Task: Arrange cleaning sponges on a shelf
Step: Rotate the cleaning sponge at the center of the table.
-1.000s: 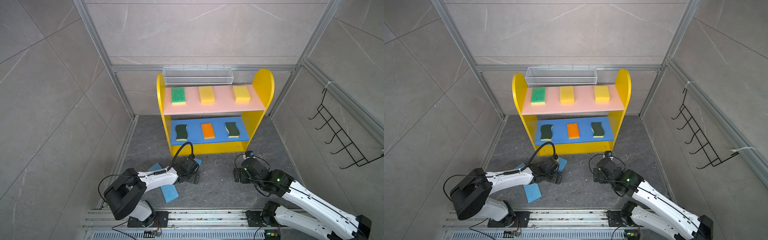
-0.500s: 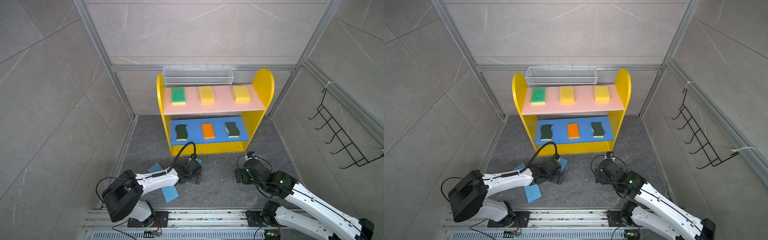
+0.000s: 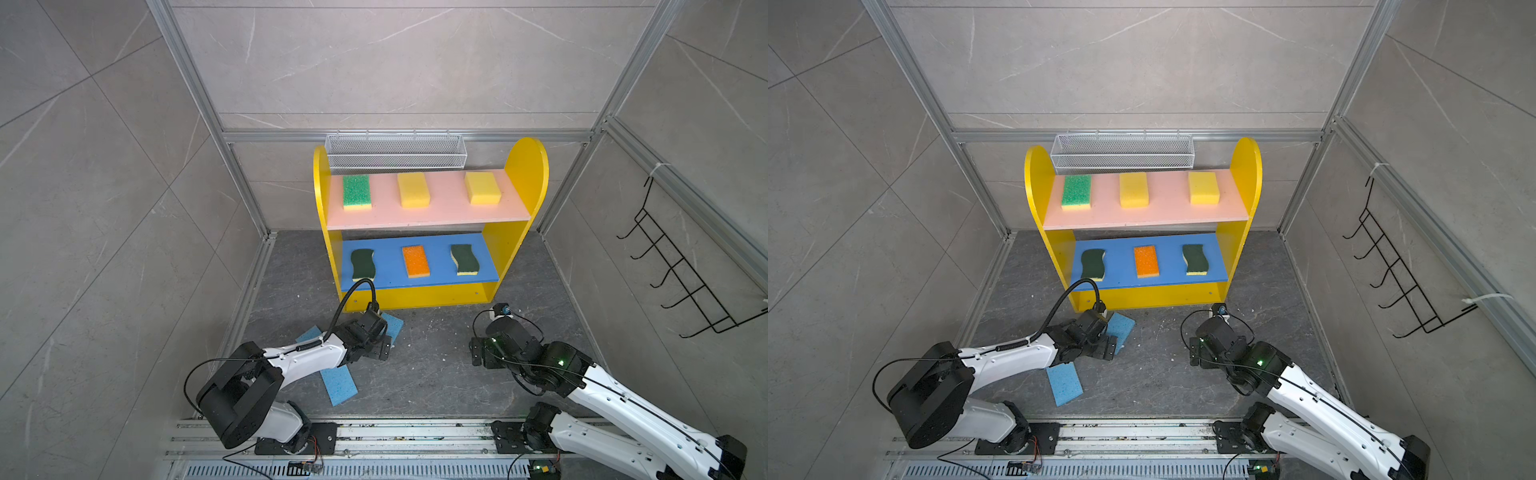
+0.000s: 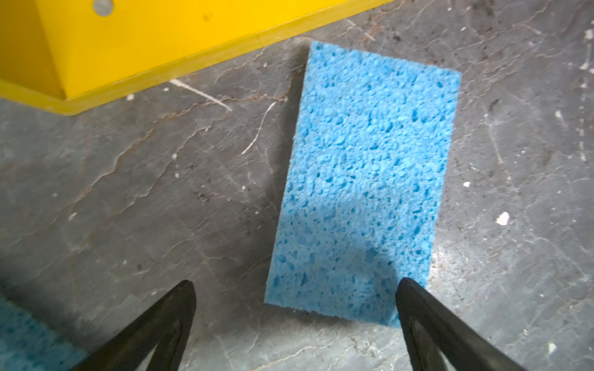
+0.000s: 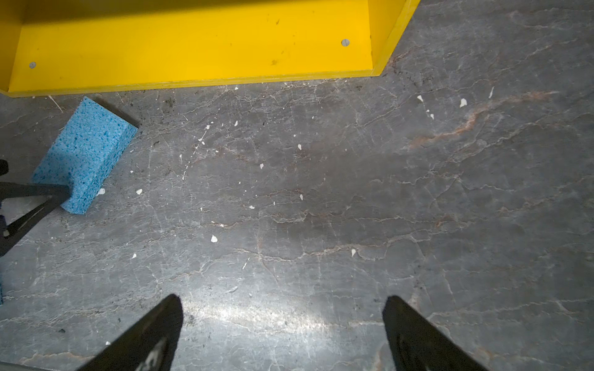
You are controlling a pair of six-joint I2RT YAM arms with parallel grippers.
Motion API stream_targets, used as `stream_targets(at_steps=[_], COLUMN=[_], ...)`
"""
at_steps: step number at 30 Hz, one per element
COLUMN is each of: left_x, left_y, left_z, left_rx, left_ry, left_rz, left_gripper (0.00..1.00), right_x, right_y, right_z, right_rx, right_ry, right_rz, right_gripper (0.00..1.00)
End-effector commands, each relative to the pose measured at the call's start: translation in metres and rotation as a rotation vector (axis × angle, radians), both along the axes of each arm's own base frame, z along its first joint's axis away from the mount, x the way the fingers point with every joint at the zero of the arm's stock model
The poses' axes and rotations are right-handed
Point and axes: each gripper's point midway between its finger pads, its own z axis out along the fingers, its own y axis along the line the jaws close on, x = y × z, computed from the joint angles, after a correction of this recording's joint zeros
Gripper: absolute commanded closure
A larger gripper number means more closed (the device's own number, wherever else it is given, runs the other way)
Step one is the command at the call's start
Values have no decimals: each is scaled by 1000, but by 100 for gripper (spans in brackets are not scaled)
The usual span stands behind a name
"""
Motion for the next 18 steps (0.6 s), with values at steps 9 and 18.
stream_targets(at_steps=[9,18], left_x=[6,-2], left_y=[-42,-43], left_z=[-3,-11], left_rx=[-128,-38], left_ry=[21,-1], left_rz=[-130,-86], left_gripper=[0,0], right_x=[0,-2], right_y=[-4,-9], right_z=[4,3], right_rx=[-38,-45], right_ry=[-6,-11], right_rz=[5,-4], right_gripper=[0,0])
